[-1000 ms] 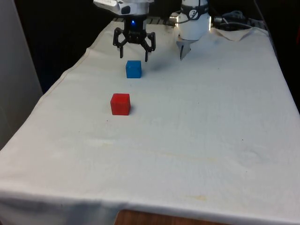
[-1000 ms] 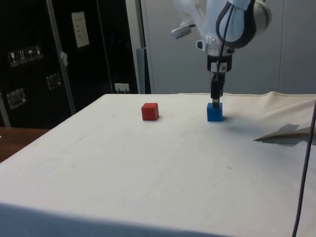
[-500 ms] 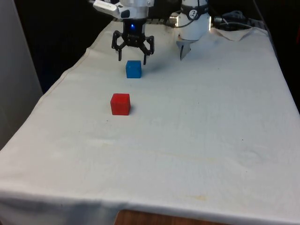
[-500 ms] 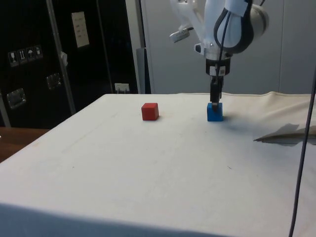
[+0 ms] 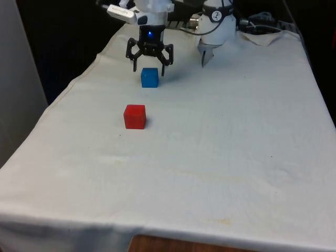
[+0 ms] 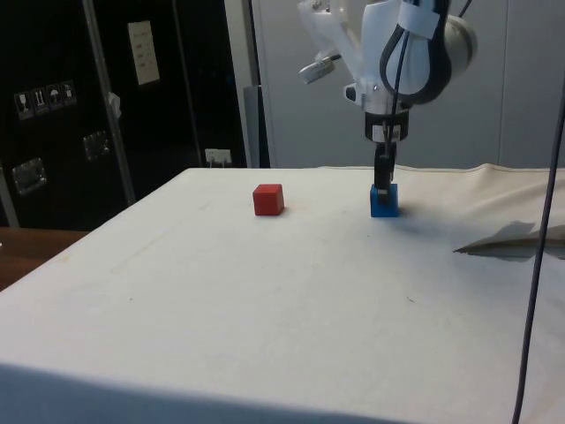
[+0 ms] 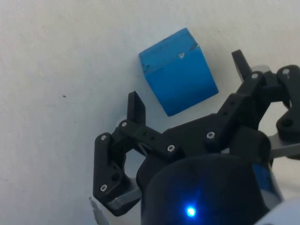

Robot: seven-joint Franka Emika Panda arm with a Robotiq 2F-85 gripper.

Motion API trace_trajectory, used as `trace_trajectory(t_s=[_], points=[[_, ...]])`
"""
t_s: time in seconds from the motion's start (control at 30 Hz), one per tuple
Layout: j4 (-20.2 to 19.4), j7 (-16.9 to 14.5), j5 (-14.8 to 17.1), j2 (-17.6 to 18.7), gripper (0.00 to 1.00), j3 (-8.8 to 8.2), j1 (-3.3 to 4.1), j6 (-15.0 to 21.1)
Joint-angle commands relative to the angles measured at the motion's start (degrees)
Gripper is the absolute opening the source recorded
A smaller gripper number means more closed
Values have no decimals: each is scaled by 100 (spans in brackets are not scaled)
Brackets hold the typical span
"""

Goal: Stack the two cubes.

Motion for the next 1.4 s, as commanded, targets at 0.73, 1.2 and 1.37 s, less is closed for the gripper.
trace_trajectory(t_s=[0.73, 1.2, 1.37], points=[[29, -63, 115, 74, 100, 189, -97, 17], [109, -6, 74, 212, 98, 195, -97, 23], [126, 0, 57, 229, 34, 166, -80, 17]])
